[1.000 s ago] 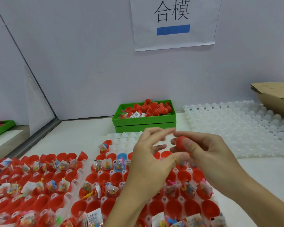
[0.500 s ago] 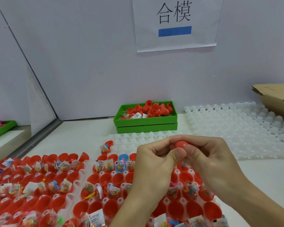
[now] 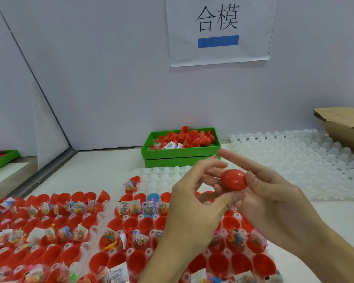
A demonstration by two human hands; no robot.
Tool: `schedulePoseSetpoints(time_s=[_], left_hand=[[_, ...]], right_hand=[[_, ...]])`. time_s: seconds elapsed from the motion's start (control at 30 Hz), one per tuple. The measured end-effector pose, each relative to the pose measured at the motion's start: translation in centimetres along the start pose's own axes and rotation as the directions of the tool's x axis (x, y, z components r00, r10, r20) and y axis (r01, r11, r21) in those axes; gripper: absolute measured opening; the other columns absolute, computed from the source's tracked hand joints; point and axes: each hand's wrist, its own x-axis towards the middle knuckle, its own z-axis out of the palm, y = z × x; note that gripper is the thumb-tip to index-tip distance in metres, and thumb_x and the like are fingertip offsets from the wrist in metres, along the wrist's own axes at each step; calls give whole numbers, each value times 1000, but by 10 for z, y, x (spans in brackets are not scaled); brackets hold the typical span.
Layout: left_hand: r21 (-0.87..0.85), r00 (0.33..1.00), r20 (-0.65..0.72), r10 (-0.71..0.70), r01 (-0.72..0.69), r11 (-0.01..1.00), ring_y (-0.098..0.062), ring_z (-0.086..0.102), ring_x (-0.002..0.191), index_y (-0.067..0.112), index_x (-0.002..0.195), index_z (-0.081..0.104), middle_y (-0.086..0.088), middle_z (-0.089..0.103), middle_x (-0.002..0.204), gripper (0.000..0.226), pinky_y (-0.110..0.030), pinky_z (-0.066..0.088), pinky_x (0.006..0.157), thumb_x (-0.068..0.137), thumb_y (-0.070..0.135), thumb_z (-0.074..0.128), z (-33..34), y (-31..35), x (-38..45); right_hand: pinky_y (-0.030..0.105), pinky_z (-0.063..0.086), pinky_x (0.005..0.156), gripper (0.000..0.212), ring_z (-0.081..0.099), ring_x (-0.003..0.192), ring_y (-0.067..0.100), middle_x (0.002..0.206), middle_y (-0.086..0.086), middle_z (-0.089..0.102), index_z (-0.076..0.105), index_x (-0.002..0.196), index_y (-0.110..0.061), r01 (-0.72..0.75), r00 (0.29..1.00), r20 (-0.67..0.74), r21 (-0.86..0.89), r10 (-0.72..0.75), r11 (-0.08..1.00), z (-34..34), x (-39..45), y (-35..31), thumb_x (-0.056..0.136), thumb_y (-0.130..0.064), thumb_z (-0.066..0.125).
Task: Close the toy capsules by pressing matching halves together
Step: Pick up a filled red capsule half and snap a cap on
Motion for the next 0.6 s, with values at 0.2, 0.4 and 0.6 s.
schedulePoseSetpoints(time_s=[0.2,0.4,0.6], left_hand=[[179,994,-48,98,-88,980,0,55,121,39,104,66,25,58,124,31,-31,54,91,78,26,78,-2,0,1],[323,990,-103,101,-63,944,-3,62,104,34,97,67,23,66,100,22,-23,54,86,79,35,80,-5,-3,2],[342,992,-115,55,-12,940,-5,67,85,40,102,64,18,69,85,32,-21,56,72,76,39,82,-6,-3,1]], right_hand=[[52,48,101,46,55,120,50,129,35,57,56,133,-3,-86,995,42,-19,86,996,1,0,5,93,-25,49],[38,59,72,33,71,91,30,103,12,74,73,106,-21,-16,971,-215,-501,-107,865,-3,2,7,78,-36,63],[28,60,70,27,74,82,23,91,6,77,77,97,-29,52,948,-200,-668,-246,743,-7,3,9,74,-43,69]])
